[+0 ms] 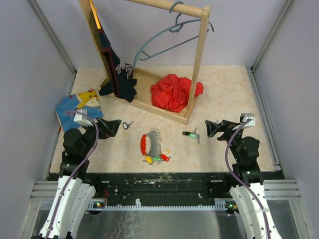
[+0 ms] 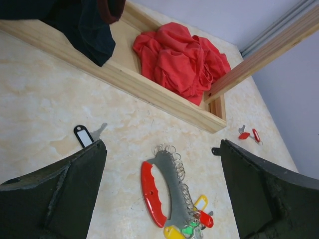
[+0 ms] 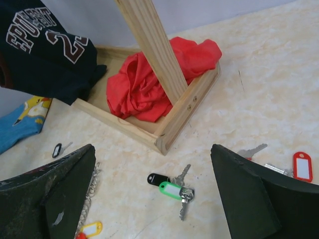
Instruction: Put the keys on the keyring
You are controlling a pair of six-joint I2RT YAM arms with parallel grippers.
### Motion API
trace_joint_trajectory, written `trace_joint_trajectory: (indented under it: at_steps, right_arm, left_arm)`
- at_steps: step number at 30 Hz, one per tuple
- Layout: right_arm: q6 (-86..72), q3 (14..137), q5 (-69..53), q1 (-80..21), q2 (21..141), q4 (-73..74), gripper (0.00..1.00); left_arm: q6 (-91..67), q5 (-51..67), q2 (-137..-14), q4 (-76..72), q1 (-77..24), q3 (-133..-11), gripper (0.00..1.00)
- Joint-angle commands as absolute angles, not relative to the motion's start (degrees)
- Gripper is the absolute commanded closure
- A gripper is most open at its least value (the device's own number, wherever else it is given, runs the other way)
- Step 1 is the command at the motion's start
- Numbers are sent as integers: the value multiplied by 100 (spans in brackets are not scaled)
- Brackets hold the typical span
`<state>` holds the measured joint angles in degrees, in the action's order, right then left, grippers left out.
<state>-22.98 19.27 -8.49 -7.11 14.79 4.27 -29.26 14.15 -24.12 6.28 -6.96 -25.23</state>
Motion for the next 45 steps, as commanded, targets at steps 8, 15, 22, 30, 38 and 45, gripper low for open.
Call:
trace_joint_trajectory:
  at_steps: [8, 15, 22, 30, 38, 45]
  right_arm:
    - [-2221, 1933, -2364, -740, 2517, -207, 1]
    - [-2588, 1733, -2631, -1510, 3719, -1295, 6]
    - [-2923, 1785, -2123, -2728, 5066, -2342, 13]
    - [-3422, 2055, -2088, -3253, 6628, -3134, 23]
    - [-3647, 2465, -2101, -3734, 7940, -3621, 36]
    - [-3786, 2801, -2079, -4094, 8793, -3913, 44]
  left_arm:
    - [-3874, 2891, -3676, -270, -730, -2103, 0]
    - [-4024, 2760, -4805, -794, -1660, -1944, 1]
    - [-4018, 2591, -5681, -1241, -2309, -2055, 4]
    - [-4096, 2768, -6622, -1784, -2826, -2114, 12]
    - [-4280, 2467, -6979, -2190, -3153, -2037, 26]
    - [-4412, 2470, -7444, -2501, -3210, -1965, 29]
